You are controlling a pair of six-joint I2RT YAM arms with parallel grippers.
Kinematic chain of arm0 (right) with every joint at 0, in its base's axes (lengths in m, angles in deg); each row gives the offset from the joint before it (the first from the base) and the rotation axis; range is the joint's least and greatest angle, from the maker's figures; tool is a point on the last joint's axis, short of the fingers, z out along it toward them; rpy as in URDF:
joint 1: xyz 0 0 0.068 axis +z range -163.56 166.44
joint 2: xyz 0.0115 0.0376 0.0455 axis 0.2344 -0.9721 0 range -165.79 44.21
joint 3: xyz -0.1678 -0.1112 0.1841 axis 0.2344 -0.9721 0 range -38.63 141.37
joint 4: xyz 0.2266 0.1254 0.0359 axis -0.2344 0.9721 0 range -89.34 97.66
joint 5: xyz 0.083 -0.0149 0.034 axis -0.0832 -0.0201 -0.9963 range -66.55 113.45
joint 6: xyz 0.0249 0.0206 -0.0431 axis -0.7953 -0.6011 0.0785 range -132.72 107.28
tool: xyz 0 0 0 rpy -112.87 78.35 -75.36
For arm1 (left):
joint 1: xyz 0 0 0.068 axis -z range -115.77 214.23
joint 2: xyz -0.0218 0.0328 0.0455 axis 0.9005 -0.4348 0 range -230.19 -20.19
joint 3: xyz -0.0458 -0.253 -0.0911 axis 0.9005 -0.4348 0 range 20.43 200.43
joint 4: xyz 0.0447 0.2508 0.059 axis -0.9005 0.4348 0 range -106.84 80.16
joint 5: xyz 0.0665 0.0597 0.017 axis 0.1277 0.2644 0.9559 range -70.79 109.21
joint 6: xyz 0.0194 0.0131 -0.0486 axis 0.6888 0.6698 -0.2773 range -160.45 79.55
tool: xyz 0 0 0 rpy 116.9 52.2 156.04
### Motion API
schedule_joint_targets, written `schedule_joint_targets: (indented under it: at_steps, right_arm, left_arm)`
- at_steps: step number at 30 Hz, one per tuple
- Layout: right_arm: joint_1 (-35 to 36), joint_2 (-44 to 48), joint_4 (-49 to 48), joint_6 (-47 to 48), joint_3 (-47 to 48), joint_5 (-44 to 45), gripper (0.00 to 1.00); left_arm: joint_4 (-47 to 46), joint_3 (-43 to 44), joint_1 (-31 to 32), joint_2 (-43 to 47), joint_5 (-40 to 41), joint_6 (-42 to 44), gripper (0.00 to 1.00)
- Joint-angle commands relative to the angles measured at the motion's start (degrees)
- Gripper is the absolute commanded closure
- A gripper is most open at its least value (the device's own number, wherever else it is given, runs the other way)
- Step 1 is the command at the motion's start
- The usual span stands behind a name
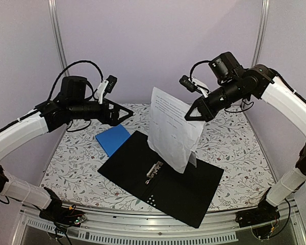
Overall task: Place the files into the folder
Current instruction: Pass from the right arm to the left
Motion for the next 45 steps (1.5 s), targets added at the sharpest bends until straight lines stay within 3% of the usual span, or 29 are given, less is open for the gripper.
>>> schedule_joint_targets:
  at_steps: [1, 12, 27, 30, 33, 38, 42, 45]
  right_arm:
    - [3.94, -1.75, 6.56, 5.15, 2.7, 2.83, 1.0]
    - [8.29, -1.35, 12.15, 12.02, 3.98, 0.46, 1.0]
    - [8.62, -0.76, 12.43, 14.65, 3.8, -2.6, 1.0]
    - [8.62, -0.72, 12.22, 14.54, 3.48, -1.95, 1.0]
    - [8.58, -0.47, 11.69, 13.95, 3.11, -0.18, 1.0]
    - [8.58, -0.32, 10.93, 12.97, 2.46, 2.01, 1.0]
    - [8.43, -0.89, 10.42, 12.27, 2.52, 3.08, 1.0]
    - [8.35, -1.36, 10.15, 11.28, 2.95, 5.72, 1.0]
  left_arm:
    - [1.61, -1.68, 2.38, 1.11, -6.38, 3.33, 0.0]
    - [-1.3, -4.74, 5.27, 2.37, -14.24, 14.11, 0.0]
    - [-6.41, 1.69, 7.46, -14.23, -27.03, 18.05, 0.02]
    - [-11.81, 1.9, 7.51, -16.06, -31.06, 15.33, 0.14]
    - [-13.59, 2.36, 7.59, -16.91, -32.78, 13.34, 0.36]
    - [-15.13, 1.74, 7.66, -16.34, -35.17, 11.5, 0.63]
    - [-14.6, 2.32, 8.24, -16.32, -36.32, 11.11, 0.75]
    - [-13.38, 2.65, 8.39, -16.17, -36.47, 11.24, 0.99]
